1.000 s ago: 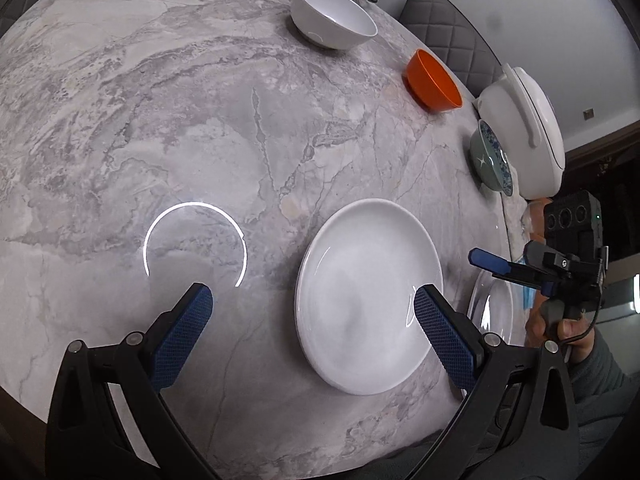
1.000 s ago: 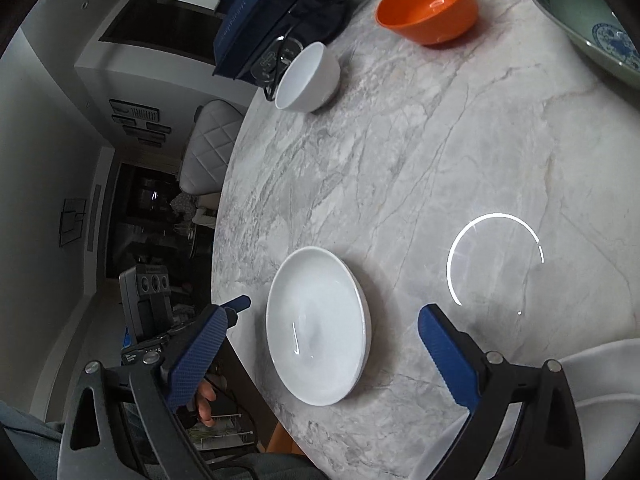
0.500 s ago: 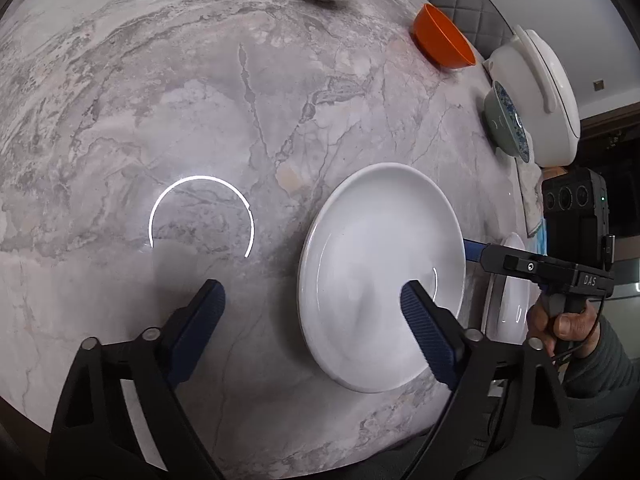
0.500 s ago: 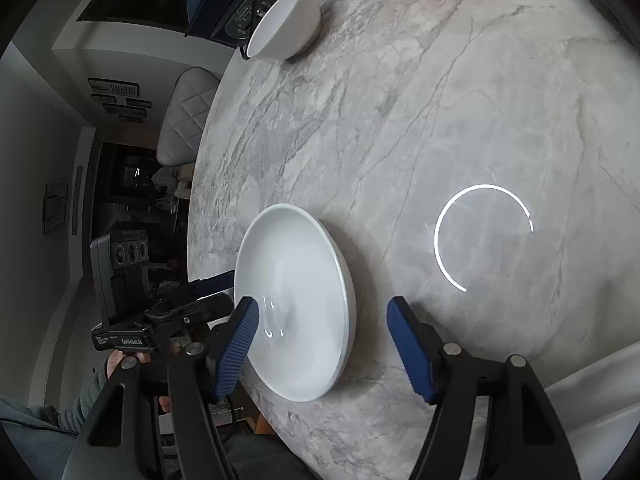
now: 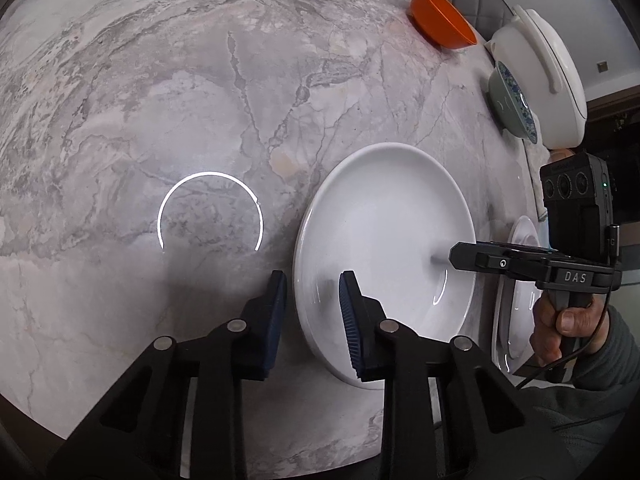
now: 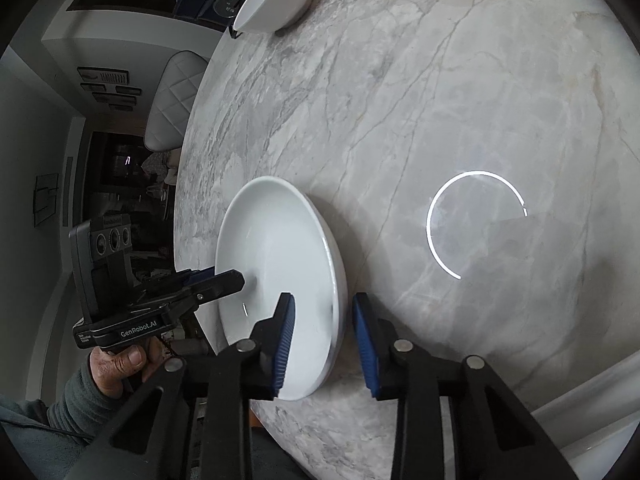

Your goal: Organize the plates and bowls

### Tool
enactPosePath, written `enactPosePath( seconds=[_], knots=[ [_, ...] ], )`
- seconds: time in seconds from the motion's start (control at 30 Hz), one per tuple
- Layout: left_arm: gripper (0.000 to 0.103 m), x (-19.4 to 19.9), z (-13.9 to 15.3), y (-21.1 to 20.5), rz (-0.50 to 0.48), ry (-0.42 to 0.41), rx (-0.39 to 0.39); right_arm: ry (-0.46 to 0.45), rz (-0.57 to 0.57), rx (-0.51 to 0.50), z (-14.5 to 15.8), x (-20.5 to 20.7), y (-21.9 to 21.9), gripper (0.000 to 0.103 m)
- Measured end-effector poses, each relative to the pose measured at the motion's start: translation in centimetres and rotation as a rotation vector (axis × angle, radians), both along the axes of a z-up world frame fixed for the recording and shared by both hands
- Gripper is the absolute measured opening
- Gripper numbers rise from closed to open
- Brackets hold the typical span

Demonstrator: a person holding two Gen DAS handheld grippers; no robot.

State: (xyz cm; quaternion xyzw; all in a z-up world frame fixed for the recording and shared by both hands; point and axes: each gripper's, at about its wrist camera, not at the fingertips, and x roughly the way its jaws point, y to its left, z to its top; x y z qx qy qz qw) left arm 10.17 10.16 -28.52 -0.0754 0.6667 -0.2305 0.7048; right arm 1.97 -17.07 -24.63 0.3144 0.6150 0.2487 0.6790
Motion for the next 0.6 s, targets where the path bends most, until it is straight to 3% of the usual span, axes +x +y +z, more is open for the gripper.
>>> enactPosePath(
  seconds=[0.2, 0.6],
  knots=[
    [0.007, -0.2, -0.2, -0.1, -0.009, 0.011, 0.020, 0.008, -0.004, -0.045, -0.1, -0.1, -0.2, 0.012],
    [0.007, -0.9, 1.9, -1.3, -0.021, -0.012, 0.016, -0.003, -0.058, -0.069, 1.1, -1.1, -0.7, 0.012]
  ],
)
